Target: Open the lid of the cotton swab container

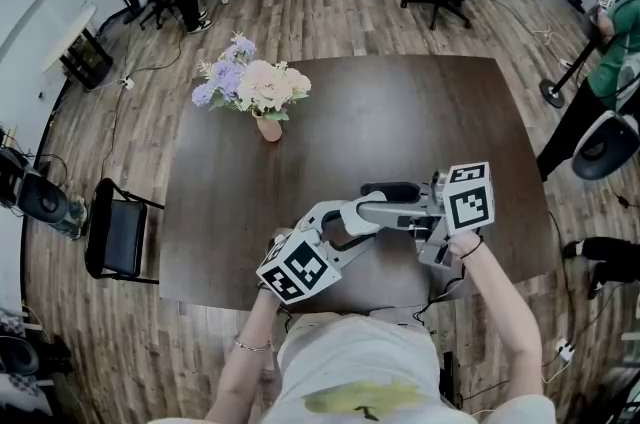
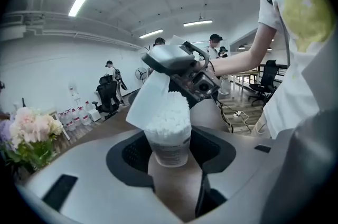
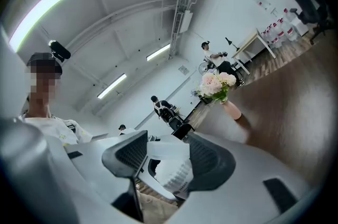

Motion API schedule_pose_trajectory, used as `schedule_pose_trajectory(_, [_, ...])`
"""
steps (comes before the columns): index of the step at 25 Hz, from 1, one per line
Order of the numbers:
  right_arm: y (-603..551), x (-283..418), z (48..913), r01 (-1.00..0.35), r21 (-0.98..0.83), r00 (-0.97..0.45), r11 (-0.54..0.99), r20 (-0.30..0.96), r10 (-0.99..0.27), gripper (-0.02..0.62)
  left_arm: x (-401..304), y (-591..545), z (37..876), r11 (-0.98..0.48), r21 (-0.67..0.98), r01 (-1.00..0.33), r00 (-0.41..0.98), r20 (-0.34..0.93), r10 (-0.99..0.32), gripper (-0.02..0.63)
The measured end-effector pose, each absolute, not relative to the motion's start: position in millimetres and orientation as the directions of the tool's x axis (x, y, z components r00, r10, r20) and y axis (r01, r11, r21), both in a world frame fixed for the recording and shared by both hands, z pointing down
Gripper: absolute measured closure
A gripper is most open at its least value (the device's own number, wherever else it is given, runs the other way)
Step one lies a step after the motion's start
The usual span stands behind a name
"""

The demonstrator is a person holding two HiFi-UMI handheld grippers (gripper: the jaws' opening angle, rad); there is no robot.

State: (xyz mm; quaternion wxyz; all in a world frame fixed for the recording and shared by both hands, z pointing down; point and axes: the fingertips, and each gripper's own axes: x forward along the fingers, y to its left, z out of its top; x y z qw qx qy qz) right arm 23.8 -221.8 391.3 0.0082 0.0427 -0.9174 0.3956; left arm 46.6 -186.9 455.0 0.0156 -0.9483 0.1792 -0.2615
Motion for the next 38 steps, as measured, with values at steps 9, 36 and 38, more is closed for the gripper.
schedule_pose_trajectory(9, [-227,24,389,-0.074,-0.752,-0.997,0.654,0.045,-0.062,0.345,46,-191,453,-0.926,-0.121,-0.357,0.802,0.468,-0.371,0.383])
schedule_pose_trajectory(36, [-234,81,391,-0.489,-0.338,-0.864,0.804,0.057,-0.501,0.55,-7,-231,442,-0.666,-0.045,-0.745,0.603,0.382,-0.701,0.39])
schedule_pose_trajectory(38, [-235,85,394,-0.523,-0.309,-0.845,0.794,0.063,-0.531,0.561,-13,-233,439,-0.641,-0.052,-0.766,0.581,0.37,-0.725,0.391])
